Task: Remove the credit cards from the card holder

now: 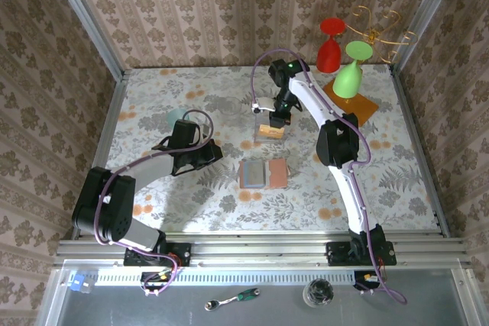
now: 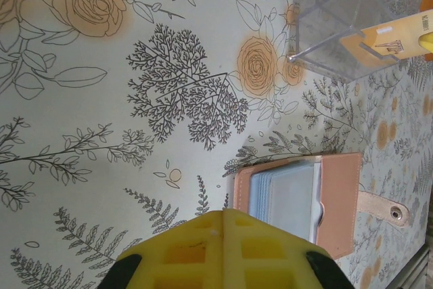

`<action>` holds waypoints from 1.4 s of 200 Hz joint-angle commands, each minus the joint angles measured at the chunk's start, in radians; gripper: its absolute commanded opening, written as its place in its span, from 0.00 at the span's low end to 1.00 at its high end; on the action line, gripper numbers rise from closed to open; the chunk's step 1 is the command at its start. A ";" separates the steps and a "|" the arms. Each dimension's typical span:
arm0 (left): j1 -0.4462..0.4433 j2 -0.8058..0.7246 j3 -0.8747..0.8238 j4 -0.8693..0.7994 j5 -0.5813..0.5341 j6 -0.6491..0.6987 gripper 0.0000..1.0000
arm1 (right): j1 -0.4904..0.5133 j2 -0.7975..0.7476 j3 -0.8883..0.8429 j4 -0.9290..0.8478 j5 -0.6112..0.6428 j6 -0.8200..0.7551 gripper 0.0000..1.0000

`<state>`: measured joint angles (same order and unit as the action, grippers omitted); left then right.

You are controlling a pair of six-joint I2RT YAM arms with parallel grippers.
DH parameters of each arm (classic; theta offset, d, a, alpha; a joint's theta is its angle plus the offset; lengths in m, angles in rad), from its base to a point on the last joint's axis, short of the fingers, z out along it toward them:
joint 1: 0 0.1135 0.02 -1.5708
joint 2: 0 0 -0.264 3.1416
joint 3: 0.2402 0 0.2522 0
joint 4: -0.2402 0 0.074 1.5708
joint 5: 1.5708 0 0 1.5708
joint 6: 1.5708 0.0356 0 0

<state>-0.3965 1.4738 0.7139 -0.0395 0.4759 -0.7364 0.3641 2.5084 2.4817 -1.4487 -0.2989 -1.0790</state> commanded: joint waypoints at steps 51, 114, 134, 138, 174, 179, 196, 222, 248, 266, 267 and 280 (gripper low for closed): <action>0.009 0.009 0.007 -0.012 0.015 0.015 0.01 | 0.019 0.064 0.005 -0.059 -0.014 -0.029 0.00; 0.010 0.033 0.019 -0.004 0.017 0.013 0.01 | 0.020 0.066 0.004 -0.052 -0.023 -0.033 0.08; 0.009 0.039 0.025 -0.003 0.019 0.014 0.01 | 0.020 0.058 0.009 -0.049 -0.021 -0.032 0.12; 0.009 0.042 0.026 -0.003 0.020 0.015 0.01 | 0.019 0.055 0.008 -0.046 -0.021 -0.030 0.13; 0.010 0.048 0.035 -0.006 0.022 0.014 0.01 | 0.016 0.001 0.010 -0.029 -0.040 -0.024 0.22; 0.011 0.050 0.036 -0.006 0.025 0.014 0.01 | 0.016 -0.008 0.010 -0.026 -0.043 -0.020 0.22; 0.010 0.055 0.042 -0.002 0.028 0.010 0.01 | 0.016 -0.041 0.009 -0.014 -0.045 -0.009 0.26; 0.009 0.049 0.044 0.013 0.033 -0.001 0.01 | 0.016 -0.097 0.000 -0.009 -0.032 0.012 0.28; 0.006 0.033 0.045 0.013 0.037 -0.005 0.01 | 0.017 -0.166 -0.045 0.026 -0.011 0.062 0.29; -0.002 0.010 0.041 0.005 0.035 -0.008 0.01 | 0.016 -0.221 -0.110 0.080 -0.003 0.119 0.29; -0.003 0.008 0.042 0.005 0.034 -0.008 0.01 | 0.016 -0.224 -0.116 0.081 -0.004 0.123 0.29; -0.014 -0.010 0.038 0.001 0.029 -0.011 0.01 | 0.018 -0.274 -0.188 0.137 -0.010 0.172 0.29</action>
<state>-0.3988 1.5139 0.7288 -0.0372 0.4946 -0.7383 0.3779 2.3299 2.3844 -1.3861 -0.3176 -1.0100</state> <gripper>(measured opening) 0.064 0.285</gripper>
